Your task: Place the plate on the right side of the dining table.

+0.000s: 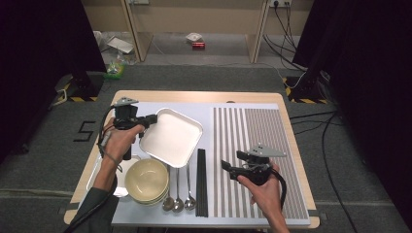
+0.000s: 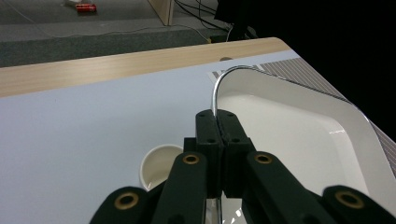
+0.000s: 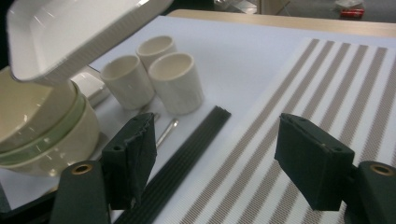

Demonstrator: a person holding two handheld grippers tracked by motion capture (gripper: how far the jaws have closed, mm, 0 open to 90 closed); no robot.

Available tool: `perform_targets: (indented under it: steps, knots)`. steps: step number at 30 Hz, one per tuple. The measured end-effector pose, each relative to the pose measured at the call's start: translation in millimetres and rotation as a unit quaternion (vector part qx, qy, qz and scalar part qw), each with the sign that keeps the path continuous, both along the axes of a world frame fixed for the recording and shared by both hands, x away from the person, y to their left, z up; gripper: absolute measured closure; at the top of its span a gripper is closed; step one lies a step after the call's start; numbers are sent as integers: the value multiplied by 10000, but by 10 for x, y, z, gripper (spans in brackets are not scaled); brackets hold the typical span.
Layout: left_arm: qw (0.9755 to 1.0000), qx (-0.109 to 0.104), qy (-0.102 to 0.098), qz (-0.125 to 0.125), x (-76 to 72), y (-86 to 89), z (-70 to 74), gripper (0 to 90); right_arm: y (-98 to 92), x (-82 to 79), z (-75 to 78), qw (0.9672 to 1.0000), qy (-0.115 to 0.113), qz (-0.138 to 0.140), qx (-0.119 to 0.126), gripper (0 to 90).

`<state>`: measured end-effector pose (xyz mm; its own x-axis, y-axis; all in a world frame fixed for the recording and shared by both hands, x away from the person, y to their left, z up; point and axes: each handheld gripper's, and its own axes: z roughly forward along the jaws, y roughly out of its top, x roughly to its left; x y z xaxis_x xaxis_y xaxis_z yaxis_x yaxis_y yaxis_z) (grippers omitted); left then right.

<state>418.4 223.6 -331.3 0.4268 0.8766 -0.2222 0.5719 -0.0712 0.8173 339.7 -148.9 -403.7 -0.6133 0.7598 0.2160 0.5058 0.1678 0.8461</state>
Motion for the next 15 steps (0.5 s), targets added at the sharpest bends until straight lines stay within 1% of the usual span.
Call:
perform_targets:
  steps: [3,4,5,7,9,11,13,15]
  knots:
    - [10000,8,-8,-24,10,-18,4,883,85,27,14,9999,44,90,97,308]
    - [10000,-3,-8,-37,11,-26,7,883,105,41,20,9999,4,131,73,309]
    - [10000,-12,-13,-43,12,-36,9,883,147,57,52,9999,7,106,136,311]
    - [10000,-4,-24,-55,14,-50,16,883,163,72,70,9998,-29,107,142,312]
    - [10000,-9,-27,-67,18,-62,18,883,206,102,108,9997,-4,129,210,313]
    - [10000,0,-33,-74,21,-75,15,883,255,130,146,9997,-54,125,187,313]
    - [9999,-1,-35,-94,26,-87,9,883,304,156,185,9996,-90,167,231,313]
    - [10000,4,-29,-90,28,-99,2,883,351,182,226,9995,-80,154,248,314]
